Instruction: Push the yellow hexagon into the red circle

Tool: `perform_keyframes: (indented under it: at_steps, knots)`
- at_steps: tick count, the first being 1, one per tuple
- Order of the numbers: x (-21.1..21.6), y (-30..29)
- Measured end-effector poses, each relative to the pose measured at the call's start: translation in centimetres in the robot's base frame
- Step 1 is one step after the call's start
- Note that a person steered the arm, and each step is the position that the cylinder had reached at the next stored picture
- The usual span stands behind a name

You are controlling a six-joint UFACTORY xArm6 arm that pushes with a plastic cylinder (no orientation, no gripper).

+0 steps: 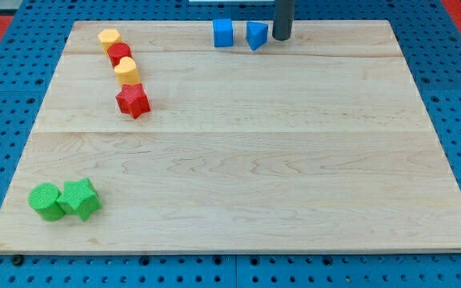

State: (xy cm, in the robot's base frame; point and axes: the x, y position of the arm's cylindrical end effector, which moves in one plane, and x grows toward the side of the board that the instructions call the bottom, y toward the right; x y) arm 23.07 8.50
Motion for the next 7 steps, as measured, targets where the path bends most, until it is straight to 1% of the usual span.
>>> perform_keyframes:
  at_steps: [1,2,3,7]
  knots:
    - [1.5,0.3]
    - [4.0,0.3]
    - [5.8,-0.6]
    - [5.8,-1.9]
